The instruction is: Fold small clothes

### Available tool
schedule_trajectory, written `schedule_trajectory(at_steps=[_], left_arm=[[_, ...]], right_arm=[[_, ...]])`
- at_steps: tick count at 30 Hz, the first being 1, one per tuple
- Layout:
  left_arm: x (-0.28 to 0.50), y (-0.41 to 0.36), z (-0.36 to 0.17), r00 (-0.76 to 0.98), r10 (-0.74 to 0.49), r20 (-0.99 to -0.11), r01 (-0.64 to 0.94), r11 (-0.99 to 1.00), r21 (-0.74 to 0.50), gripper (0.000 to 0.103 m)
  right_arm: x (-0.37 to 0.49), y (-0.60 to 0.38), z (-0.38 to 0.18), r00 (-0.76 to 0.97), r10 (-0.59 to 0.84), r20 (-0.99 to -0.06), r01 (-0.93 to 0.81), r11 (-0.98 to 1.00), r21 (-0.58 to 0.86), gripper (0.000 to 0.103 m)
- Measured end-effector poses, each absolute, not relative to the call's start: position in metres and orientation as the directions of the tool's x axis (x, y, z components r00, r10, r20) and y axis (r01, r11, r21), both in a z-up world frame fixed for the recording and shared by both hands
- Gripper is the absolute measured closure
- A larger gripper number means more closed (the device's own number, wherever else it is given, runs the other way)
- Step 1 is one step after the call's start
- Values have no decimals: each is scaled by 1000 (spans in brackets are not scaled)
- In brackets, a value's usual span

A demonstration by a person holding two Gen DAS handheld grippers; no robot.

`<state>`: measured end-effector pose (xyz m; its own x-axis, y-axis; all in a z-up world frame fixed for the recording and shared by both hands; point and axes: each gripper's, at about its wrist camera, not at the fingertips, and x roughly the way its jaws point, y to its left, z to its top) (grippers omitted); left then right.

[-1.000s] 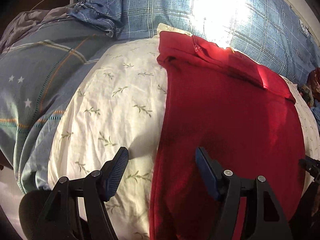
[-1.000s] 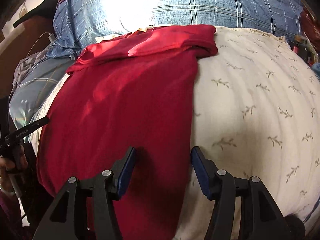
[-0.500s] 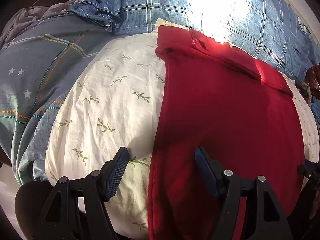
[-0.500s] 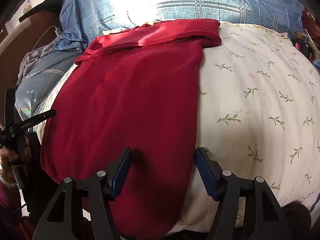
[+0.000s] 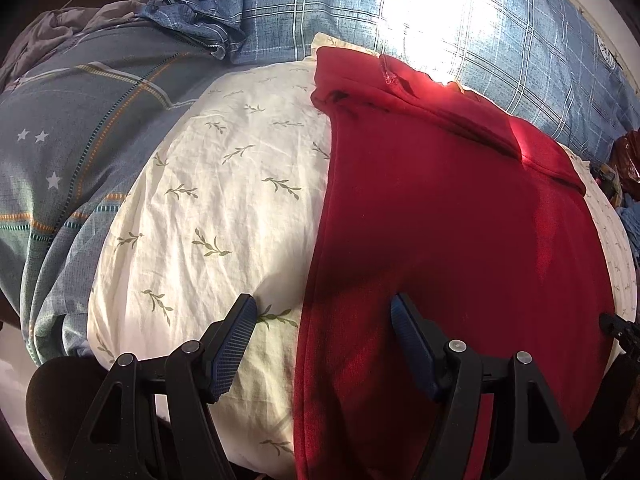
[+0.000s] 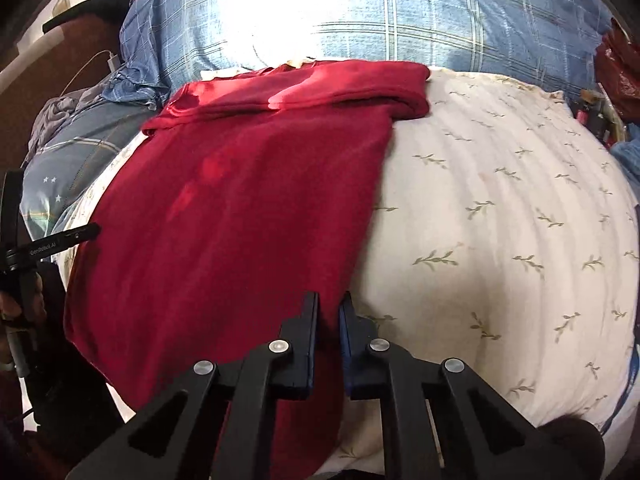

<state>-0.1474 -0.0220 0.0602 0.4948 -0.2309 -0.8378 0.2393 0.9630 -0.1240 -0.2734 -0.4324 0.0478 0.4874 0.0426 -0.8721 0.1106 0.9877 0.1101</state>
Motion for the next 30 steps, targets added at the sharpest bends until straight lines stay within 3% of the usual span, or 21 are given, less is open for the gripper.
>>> schedule_trajectory(at_steps=[6,9,11,12,22,30], left_arm=[[-155,-15,63,470,-252,-846,244,958,-150,34],[-164,-8,64,449,-274,-851,262,950,-168,34],[-170,-4,63,431,-281,-857,273,946,-173,34],[-173,-2,62,419,-287,-861,277,944,-180,34],[-190,-3,52,304,-340,-890,338,912,-233,32],[-189,-9,49,297,-323,-899,371,906,-203,35]], right_arm=[[-276,-440,44,471,56,-880,133,982,134,94],[-283,-450,47,464,165,-870,135,958,254,85],[-290,-456,43,424,229,-876,133,941,310,64],[-295,-459,39,401,261,-878,136,931,339,63],[-322,-445,19,298,493,-817,57,846,530,63],[-319,-429,15,263,524,-810,3,840,543,62]])
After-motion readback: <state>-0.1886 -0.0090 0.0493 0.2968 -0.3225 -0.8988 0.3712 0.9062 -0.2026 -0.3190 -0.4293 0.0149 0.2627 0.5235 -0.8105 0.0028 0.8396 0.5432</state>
